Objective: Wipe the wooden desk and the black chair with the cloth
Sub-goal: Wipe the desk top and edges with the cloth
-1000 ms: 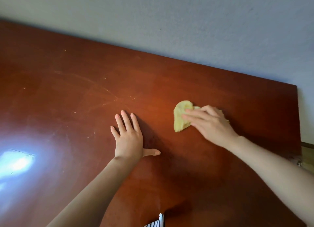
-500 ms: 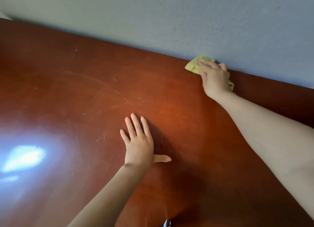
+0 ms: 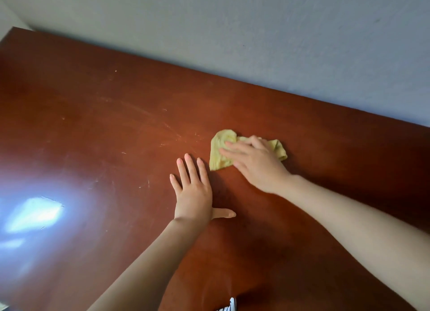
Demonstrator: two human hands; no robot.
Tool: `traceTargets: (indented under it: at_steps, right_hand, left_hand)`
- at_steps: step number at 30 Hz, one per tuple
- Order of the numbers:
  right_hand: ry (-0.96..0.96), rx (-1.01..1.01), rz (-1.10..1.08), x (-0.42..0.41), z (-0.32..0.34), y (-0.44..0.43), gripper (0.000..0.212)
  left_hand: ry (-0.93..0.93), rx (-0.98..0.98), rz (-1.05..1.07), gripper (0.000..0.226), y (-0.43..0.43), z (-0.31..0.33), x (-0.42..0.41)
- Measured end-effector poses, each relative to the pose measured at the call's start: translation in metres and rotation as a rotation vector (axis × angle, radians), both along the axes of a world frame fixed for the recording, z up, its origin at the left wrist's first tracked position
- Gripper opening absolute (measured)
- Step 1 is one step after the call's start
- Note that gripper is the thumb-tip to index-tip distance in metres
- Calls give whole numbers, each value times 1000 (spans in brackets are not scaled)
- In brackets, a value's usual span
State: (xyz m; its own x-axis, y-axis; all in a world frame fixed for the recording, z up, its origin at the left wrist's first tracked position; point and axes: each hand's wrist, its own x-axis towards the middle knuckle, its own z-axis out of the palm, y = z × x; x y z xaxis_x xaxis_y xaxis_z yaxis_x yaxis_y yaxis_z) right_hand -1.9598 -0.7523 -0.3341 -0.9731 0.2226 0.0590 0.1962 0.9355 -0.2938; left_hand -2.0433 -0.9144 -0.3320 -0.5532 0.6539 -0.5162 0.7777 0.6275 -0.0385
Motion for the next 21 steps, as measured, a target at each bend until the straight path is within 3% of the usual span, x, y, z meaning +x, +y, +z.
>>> traceTargets:
  at_steps: [8,14,21]
  right_hand:
    - [67,-16,146,88,0,-6,44]
    - [143,70,-236,93,-7,39,42]
    - [104,63,-792,60,-10,120,34]
  left_hand:
    - [24,-11,4,150,1,-2,0]
    - [34,4,-8,150,0,-3,0]
    - [32,-3,-13,150,0,-4,0]
